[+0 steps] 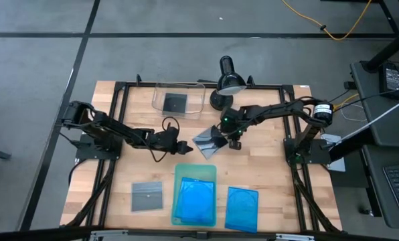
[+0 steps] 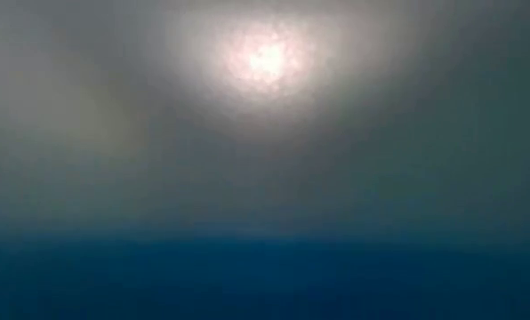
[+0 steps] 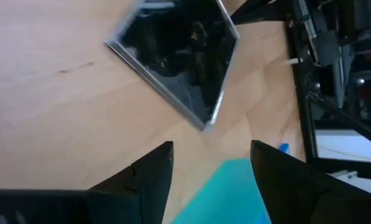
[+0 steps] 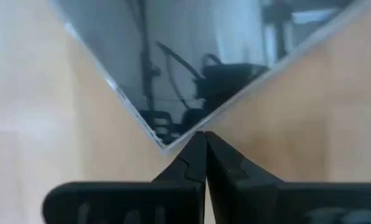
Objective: Pick & place jewel cases by type
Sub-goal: Put the top black CD case into the transparent bin
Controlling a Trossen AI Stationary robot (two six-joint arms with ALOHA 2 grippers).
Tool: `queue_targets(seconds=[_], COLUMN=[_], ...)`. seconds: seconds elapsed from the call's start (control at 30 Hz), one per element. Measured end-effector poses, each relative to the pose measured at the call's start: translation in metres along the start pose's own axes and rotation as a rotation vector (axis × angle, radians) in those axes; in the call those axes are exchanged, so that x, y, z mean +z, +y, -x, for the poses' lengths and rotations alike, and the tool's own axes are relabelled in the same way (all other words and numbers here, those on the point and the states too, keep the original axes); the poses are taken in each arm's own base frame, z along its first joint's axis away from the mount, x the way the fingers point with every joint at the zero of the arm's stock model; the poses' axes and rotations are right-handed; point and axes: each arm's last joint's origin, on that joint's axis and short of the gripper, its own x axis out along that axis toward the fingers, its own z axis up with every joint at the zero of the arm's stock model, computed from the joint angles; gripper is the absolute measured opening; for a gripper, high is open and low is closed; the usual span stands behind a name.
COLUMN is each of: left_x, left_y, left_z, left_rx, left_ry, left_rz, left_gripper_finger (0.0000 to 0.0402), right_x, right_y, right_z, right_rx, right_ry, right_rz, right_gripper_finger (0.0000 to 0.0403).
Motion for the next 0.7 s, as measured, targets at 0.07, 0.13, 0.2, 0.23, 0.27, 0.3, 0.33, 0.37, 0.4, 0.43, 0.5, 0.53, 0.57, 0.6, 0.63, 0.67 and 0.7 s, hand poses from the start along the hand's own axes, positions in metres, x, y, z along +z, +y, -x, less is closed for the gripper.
queue_targets(seconds=[0.07,0.13,0.2,0.23,0.27,0.3,0.33,0.37,0.4,0.43,0.5,0.53,0.57,0.6,0.63,0.67,0.7], left_x=[0.000,-0.001,-0.001,-0.001,-0.001,-0.001,-0.001,-0.001,-0.002,-0.002,-0.002,-0.003,-0.003,-0.003,-0.003,-0.003,-0.003], left_y=[0.000,0.001,0.001,0.001,0.001,0.001,0.001,0.003,0.004,0.006,0.007,0.008,0.008,0.008,0.008,0.008,0.008], left_z=[-0.001,-0.001,-0.001,-0.001,-0.001,-0.001,-0.001,-0.001,-0.001,-0.001,-0.001,0.000,0.000,0.000,0.000,0.000,0.000], left_rx=[-0.001,0.002,0.001,0.004,0.004,0.004,0.009,0.021,0.037,0.052,0.070,0.075,0.078,0.077,0.076,0.076,0.077], left_ry=[0.009,0.015,0.020,0.023,0.023,0.023,0.024,0.027,0.030,0.034,0.041,0.048,0.053,0.055,0.055,0.055,0.055], left_rz=[0.005,0.005,0.005,0.004,0.000,-0.002,-0.003,-0.005,-0.007,-0.009,-0.012,-0.013,-0.014,-0.014,-0.014,-0.014,-0.014], left_gripper_finger=[0.0205,0.0205,0.0205,0.0205,0.0205,0.0205,0.0205,0.0205,0.0205,0.0205,0.0205,0.0205,0.0205,0.0205,0.0205,0.0205,0.0205], right_x=[0.002,0.006,0.009,0.011,0.012,0.013,0.015,0.017,0.019,0.021,0.022,0.023,0.023,0.024,0.026,0.028,0.032], right_y=[0.001,0.002,0.003,0.004,0.005,0.006,0.007,0.009,0.010,0.010,0.010,0.011,0.011,0.011,0.011,0.012,0.012], right_z=[0.000,0.000,0.000,0.000,-0.001,-0.001,-0.001,-0.001,-0.002,-0.003,-0.006,-0.006,-0.005,-0.003,-0.001,0.003,0.007], right_rx=[0.047,0.084,0.101,0.100,0.101,0.103,0.106,0.114,0.121,0.127,0.137,0.137,0.137,0.136,0.136,0.135,0.138], right_ry=[-0.029,-0.065,-0.096,-0.114,-0.128,-0.140,-0.155,-0.172,-0.191,-0.207,-0.213,-0.216,-0.220,-0.224,-0.224,-0.233,-0.244], right_rz=[0.007,0.019,0.030,0.038,0.045,0.052,0.060,0.068,0.073,0.070,0.057,0.043,0.042,0.041,0.042,0.048,0.058], right_gripper_finger=[0.0006,0.0006,0.0006,0.0006,0.0006,0.0006,0.0006,0.0006,0.0006,0.0006,0.0006,0.0006,0.0006,0.0006,0.0006,0.0006,0.0006])
